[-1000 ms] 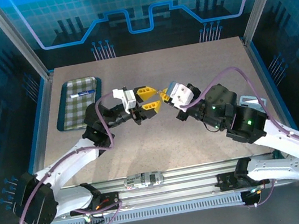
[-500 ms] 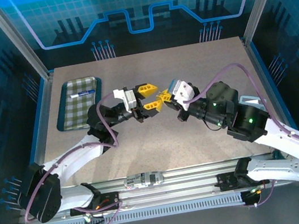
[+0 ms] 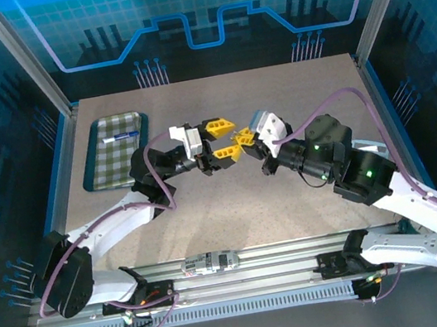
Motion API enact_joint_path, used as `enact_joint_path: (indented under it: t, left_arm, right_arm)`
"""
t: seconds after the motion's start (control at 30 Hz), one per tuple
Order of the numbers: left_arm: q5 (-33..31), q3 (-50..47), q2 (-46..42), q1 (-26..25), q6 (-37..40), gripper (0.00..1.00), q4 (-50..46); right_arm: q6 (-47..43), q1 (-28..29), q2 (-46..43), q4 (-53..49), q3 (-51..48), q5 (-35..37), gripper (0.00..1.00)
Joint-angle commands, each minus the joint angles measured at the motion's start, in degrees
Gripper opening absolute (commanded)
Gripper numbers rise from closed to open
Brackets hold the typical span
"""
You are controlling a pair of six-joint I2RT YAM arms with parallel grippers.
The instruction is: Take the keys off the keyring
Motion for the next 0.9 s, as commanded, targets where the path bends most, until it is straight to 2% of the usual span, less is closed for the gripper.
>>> enact_joint_path:
  t: [0.0,0.1,0.27,0.37,0.47,0.57,0.77,0.87]
  left_arm:
    - [2.15,2.43,0.41,-1.03,0.43,0.49,2.30]
    - [2.41,3.30,1.06,-1.11,0.50,0.48,2.88]
    - [2.68,3.96,1.30,-1.03,0.76,0.30,3.46]
    - [2.77,4.26,1.51,-1.04,0.14,0.24,4.09]
    - [3.37,4.55,1.44,-1.05,-0.50,0.09,4.50]
    - [4.25,5.12,1.17,-1.03,-0.91,0.00,3.46]
    - [3.88,4.48,-0.06,-0.38,-1.66,0.00,0.64]
    - [3.04,4.78,-0.80,0.84,-4.65,0.00,-1.59]
  right_arm:
    - [1.45,-0.66,0.30,-0.62,1.42,-1.69,0.00]
    - [1.72,-0.87,0.39,-0.57,1.33,-2.24,0.00]
    - [2.11,-1.14,0.12,-1.13,1.06,-2.50,0.00]
    - [2.37,-1.33,0.02,-1.23,0.73,-2.84,0.00]
    - [2.53,-1.56,-0.05,-1.27,0.41,-2.94,0.00]
    - [2.55,-1.62,-0.32,-1.35,0.05,-2.95,0.00]
    - [1.08,-2.00,-1.35,-1.54,-0.74,-1.90,0.00]
    - [-2.19,-2.06,-2.31,-0.95,-1.71,-1.29,0.00]
